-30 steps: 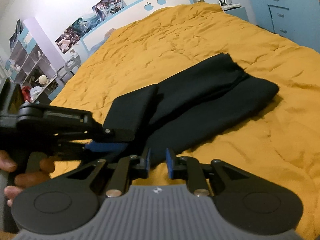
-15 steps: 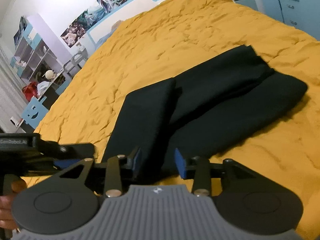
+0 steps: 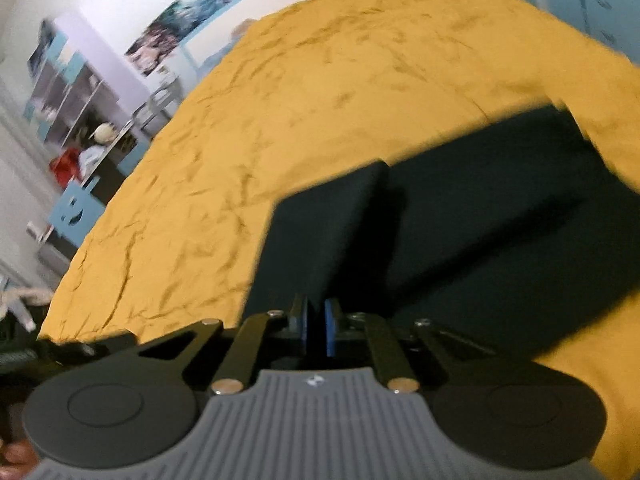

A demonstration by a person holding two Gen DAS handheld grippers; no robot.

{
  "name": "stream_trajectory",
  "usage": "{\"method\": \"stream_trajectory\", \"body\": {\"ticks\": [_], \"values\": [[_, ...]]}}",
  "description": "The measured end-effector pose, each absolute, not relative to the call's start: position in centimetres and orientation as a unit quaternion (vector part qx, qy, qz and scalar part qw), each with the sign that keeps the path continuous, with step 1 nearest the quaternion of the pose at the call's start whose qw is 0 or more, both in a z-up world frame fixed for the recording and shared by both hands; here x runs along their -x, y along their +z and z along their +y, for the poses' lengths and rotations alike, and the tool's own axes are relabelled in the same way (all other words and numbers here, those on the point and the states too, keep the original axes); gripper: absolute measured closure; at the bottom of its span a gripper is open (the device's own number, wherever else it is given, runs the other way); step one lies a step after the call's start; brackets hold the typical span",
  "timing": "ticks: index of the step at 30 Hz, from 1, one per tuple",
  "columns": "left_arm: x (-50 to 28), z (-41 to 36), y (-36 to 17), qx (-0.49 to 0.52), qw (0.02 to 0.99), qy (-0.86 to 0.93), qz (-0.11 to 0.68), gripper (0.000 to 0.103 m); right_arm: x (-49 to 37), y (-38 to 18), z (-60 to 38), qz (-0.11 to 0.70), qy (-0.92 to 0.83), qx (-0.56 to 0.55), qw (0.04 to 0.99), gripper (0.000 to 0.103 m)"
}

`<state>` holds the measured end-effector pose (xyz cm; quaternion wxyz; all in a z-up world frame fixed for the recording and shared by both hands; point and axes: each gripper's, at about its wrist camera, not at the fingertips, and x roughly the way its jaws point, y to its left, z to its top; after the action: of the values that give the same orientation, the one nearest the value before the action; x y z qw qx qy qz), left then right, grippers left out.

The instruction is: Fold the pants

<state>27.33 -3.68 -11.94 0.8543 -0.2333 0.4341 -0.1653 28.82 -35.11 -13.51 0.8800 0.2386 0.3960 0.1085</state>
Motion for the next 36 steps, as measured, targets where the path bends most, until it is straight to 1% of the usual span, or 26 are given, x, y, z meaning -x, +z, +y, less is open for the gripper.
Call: {"method": "stream_trajectory", "body": {"ticks": [4,8,10,13,16,19,22,25,29,31,32,34,36], "values": [[-27.4,-3.3,-11.9,0.237,0.854,-0.162,0.433,0.065,-31.5,-8.2,-36.0,0.392,0.135,-0.222,0.882,0.100],[-27.6,-3.3,-11.9,0.240,0.853,-0.163,0.434,0.065,-32.9,-3.8,-39.2,0.384,0.143,-0.225,0.884,0.100],[-27.6,-3.4,-12.1,0.239,0.852,-0.164,0.436,0.065,-33.1,-2.2,-41.2,0.380,0.138,-0.219,0.888,0.100],[-27.8,-3.8,-12.2,0.235,0.851,-0.165,0.440,0.065,-33.5,-1.6,-44.5,0.381,0.126,-0.202,0.894,0.100],[-28.0,-4.4,-12.4,0.229,0.850,-0.166,0.444,0.065,-34.2,-4.2,-48.5,0.411,0.097,-0.208,0.882,0.100],[-28.1,-5.2,-12.6,0.216,0.851,-0.166,0.450,0.065,-34.3,-8.9,-52.0,0.446,0.056,-0.223,0.865,0.101],[-28.3,-5.6,-12.8,0.207,0.851,-0.163,0.455,0.065,-33.9,-11.6,-54.0,0.454,0.037,-0.254,0.853,0.101],[-28.6,-6.1,-13.0,0.197,0.851,-0.160,0.460,0.065,-33.7,-11.1,-54.0,0.440,0.054,-0.255,0.859,0.101],[-28.8,-6.8,-12.9,0.191,0.851,-0.165,0.460,0.065,-32.0,-7.7,-53.8,0.372,0.107,-0.253,0.887,0.101],[-28.8,-7.2,-13.0,0.186,0.851,-0.169,0.462,0.065,-31.0,-8.0,-54.3,0.372,0.098,-0.238,0.892,0.101],[-28.8,-7.3,-13.1,0.184,0.850,-0.170,0.463,0.065,-30.8,-9.2,-54.5,0.388,0.081,-0.227,0.889,0.101],[-29.0,-7.6,-13.3,0.181,0.849,-0.169,0.467,0.065,-30.9,-13.5,-55.6,0.440,0.038,-0.230,0.867,0.101],[-29.1,-8.0,-13.6,0.179,0.846,-0.169,0.473,0.066,-30.7,-17.0,-56.3,0.459,0.014,-0.244,0.854,0.101]]}}
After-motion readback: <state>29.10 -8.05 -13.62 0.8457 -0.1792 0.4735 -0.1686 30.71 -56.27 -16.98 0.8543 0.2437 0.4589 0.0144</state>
